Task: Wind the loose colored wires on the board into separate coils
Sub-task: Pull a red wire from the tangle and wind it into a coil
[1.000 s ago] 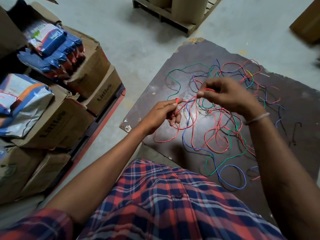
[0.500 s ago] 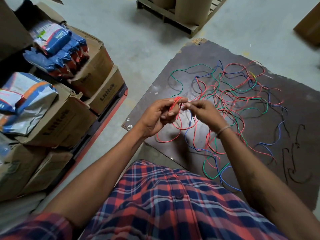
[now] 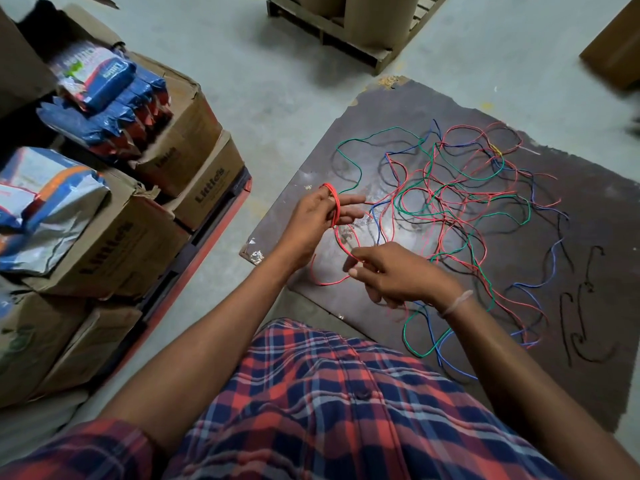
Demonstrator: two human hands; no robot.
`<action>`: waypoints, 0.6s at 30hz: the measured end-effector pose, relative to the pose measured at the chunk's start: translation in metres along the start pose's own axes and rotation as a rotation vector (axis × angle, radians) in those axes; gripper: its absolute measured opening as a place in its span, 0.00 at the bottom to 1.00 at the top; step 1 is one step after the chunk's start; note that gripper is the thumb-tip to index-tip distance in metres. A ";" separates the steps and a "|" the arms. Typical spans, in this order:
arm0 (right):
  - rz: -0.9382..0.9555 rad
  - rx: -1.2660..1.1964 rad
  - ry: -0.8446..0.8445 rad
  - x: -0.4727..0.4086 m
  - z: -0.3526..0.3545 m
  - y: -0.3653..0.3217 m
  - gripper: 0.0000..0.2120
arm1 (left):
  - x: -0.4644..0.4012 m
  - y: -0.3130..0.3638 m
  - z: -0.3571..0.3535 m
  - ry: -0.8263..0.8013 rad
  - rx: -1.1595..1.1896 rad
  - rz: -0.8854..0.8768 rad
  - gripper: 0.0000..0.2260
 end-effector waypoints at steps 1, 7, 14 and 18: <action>0.038 0.114 0.011 0.003 0.006 -0.004 0.04 | -0.001 -0.003 0.001 0.012 -0.086 -0.010 0.14; 0.190 0.151 0.158 0.014 0.047 -0.027 0.08 | 0.008 -0.017 -0.004 -0.071 -0.451 -0.010 0.08; 0.174 -0.122 0.443 0.002 0.106 0.012 0.04 | 0.029 -0.021 -0.018 -0.253 -0.217 0.047 0.18; 0.146 -0.161 0.550 -0.017 0.103 0.039 0.06 | 0.033 -0.015 -0.022 -0.323 -0.073 0.097 0.20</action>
Point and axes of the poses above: each hand's wrist, its own x-axis away from the middle knuckle, its own z-axis out of the back of the hand, y = z × x, the point moved 5 cm from there along -x, towards the middle knuckle, and after that the axes turned 7 degrees about z, right-handed, at the moved point
